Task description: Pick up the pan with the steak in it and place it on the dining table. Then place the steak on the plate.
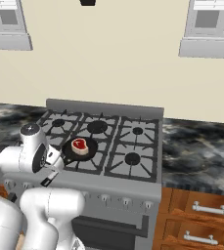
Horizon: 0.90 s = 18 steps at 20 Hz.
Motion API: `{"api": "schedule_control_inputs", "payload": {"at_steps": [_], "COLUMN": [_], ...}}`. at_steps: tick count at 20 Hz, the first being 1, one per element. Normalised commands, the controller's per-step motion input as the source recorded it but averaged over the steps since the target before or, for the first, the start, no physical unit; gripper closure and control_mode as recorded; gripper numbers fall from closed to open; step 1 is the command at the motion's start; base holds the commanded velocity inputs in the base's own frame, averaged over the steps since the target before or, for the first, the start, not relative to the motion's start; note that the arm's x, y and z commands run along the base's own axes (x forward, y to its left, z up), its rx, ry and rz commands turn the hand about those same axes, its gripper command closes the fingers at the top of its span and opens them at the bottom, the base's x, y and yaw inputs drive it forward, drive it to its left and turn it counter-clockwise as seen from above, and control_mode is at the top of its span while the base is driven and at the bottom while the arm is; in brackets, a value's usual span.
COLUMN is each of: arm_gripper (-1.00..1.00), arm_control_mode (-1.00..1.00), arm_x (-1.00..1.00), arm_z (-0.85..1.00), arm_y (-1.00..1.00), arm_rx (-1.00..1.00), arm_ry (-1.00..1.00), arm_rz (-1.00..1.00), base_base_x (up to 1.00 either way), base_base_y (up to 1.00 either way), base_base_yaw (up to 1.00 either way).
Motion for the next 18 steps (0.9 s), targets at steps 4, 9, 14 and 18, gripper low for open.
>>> {"api": "schedule_control_inputs", "payload": {"at_steps": [4,9,14,18], "arm_gripper": [-1.0,-1.0,-1.0,-1.0], "arm_control_mode": [-1.0,-1.0,-1.0,-1.0], "arm_x": [0.0,0.13,0.05,0.0], "arm_z": [-0.29,-0.27,-0.13,-0.01], "arm_y": [-0.08,-0.3,-0.19,0.0], "arm_rx": [-0.02,0.0,0.0,0.0], "arm_ry": [-0.04,-0.01,0.0,0.0], "arm_rz": [-0.04,-0.03,0.0,0.0], "base_base_x": [0.0,0.0,0.0,0.0], "base_base_y": [0.0,0.0,0.0,0.0], "base_base_yaw": [0.0,0.0,0.0,0.0]}}
